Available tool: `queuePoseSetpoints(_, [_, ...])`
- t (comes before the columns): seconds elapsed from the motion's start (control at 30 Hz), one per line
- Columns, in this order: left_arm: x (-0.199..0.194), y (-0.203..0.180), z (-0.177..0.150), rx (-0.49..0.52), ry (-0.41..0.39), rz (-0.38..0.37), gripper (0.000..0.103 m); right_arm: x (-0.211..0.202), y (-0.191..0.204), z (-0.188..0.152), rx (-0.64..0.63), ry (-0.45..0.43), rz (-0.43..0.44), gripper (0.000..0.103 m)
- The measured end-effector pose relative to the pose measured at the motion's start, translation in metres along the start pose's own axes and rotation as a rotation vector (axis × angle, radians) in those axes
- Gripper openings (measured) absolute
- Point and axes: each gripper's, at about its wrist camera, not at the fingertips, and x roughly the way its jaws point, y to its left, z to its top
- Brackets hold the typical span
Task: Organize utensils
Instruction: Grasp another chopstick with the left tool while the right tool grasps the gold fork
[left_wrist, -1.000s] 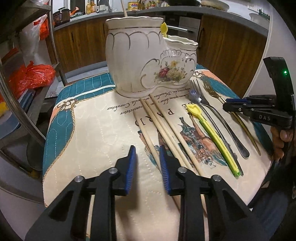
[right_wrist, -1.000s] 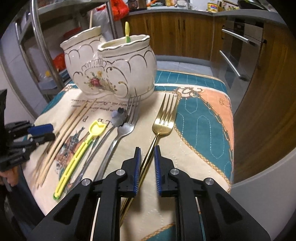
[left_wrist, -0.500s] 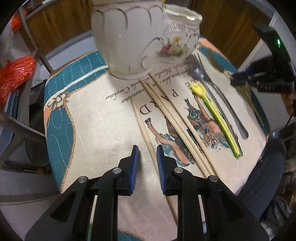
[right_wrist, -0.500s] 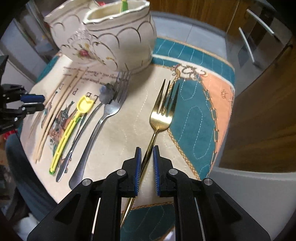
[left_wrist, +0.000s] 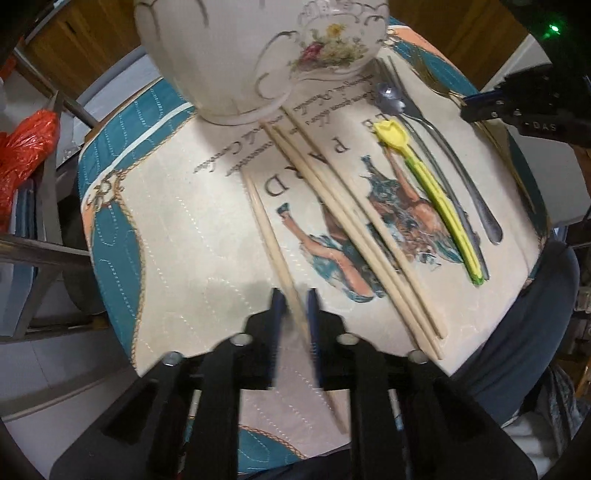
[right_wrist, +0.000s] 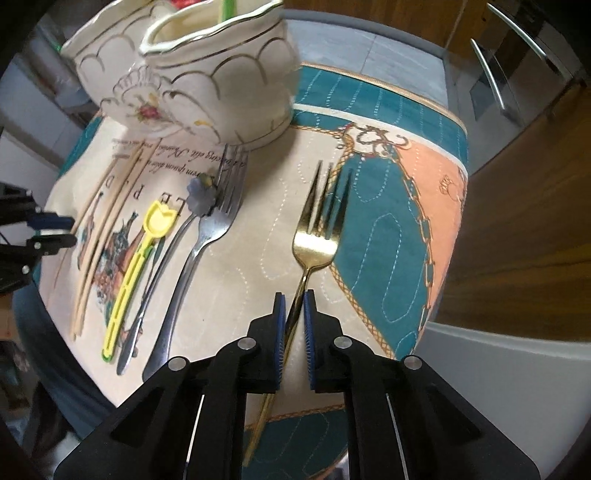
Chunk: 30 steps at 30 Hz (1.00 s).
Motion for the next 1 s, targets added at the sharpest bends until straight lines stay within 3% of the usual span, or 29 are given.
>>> queuePoseSetpoints(0.17, [-0.003,0.006,-0.005,-0.016,-0.038,-0.011,0.006,-0.006,-0.003,-0.007,0.026,-0.047,0.02,0.006])
queuePoseSetpoints(0.33, [-0.024,0.027,-0.02,-0.082,-0.168,-0.058,0.006,-0.021,-0.012,-0.014,0.052,-0.14,0.044,0.006])
queuePoseSetpoints(0.47, [-0.047,0.044,-0.034,-0.146,-0.311,-0.085,0.006,-0.041,-0.011,-0.025,0.045,-0.257,0.071,0.006])
queuePoseSetpoints(0.73, [-0.089,0.039,-0.064,-0.213,-0.698,-0.034,0.006,-0.079,0.005,-0.064,0.023,-0.556,0.088,0.006])
queuePoseSetpoints(0.87, [-0.1,0.034,-0.069,-0.24,-0.841,-0.046,0.006,-0.091,0.012,-0.07,0.036,-0.668,0.087,0.006])
queuePoseSetpoints(1.0, [-0.109,0.032,-0.067,-0.257,-0.936,-0.049,0.006,-0.101,0.012,-0.069,0.054,-0.743,0.091,0.006])
